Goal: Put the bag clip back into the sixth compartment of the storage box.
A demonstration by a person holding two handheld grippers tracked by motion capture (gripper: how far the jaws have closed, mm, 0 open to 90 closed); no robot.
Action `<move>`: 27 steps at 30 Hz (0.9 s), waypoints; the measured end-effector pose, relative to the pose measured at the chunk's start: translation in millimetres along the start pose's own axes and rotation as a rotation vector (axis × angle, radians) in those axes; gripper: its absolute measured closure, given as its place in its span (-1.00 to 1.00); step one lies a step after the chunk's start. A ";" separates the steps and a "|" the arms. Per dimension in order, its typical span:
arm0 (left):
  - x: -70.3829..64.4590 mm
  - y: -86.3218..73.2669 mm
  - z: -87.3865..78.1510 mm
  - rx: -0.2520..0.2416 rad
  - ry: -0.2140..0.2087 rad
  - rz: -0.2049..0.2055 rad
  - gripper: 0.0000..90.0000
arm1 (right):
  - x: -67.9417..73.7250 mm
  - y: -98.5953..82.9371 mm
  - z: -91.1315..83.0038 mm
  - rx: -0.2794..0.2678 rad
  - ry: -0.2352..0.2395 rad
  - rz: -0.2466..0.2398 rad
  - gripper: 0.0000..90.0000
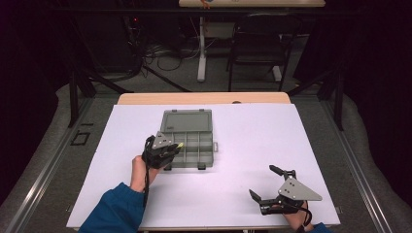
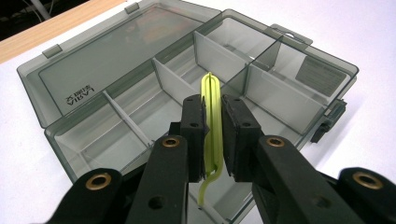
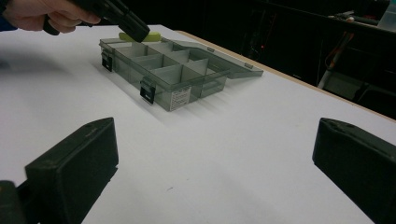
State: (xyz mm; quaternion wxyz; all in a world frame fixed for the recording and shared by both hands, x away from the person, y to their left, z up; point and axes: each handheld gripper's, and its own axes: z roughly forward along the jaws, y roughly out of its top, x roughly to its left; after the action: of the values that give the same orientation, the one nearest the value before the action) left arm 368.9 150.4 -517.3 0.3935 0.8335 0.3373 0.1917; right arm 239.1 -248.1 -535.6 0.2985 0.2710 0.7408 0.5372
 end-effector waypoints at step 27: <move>0.9 -2.6 8.4 0.024 0.001 -0.034 0.68 | 0.3 0.0 0.0 0.003 0.004 -0.004 -1.00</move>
State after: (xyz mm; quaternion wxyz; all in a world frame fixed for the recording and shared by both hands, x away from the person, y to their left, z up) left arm 373.4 147.8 -524.5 0.3866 0.8321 0.3539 0.1815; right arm 238.9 -247.8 -535.7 0.2977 0.2688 0.7429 0.5359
